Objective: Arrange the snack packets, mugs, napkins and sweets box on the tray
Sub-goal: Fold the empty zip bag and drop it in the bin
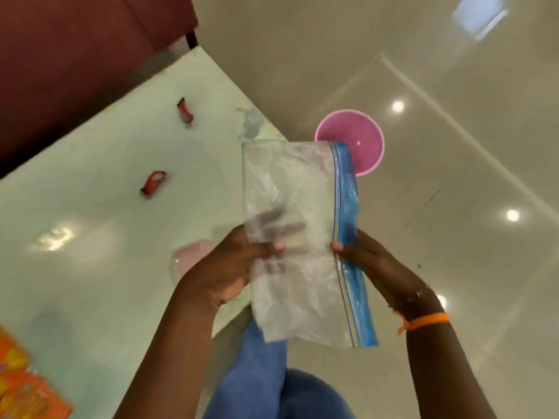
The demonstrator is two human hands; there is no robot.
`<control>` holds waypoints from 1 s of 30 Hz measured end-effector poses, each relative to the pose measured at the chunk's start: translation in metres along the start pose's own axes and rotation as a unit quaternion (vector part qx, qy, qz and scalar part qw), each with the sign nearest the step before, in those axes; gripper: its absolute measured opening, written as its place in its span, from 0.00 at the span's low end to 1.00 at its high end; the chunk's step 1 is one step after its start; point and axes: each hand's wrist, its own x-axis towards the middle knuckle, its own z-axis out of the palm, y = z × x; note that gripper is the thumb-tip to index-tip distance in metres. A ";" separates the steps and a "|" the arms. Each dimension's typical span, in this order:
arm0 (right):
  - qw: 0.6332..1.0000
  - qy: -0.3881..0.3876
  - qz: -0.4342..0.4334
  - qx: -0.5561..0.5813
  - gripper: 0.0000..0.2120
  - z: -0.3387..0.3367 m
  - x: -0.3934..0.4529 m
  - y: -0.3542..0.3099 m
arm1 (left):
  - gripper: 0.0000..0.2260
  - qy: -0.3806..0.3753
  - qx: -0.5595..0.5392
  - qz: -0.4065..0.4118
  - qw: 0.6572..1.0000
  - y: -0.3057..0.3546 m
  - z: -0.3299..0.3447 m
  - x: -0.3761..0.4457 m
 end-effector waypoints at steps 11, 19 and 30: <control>0.975 0.031 0.063 0.210 0.21 -0.062 0.078 -0.043 | 0.12 0.102 -0.006 -0.024 0.994 0.051 0.022 0.132; 0.915 0.326 0.074 0.228 0.14 -0.149 0.210 -0.036 | 0.09 0.294 -0.065 -0.072 0.951 0.067 0.055 0.235; 0.960 0.146 0.048 -0.235 0.17 -0.200 0.351 0.012 | 0.12 0.278 0.056 -0.066 0.957 0.064 0.060 0.330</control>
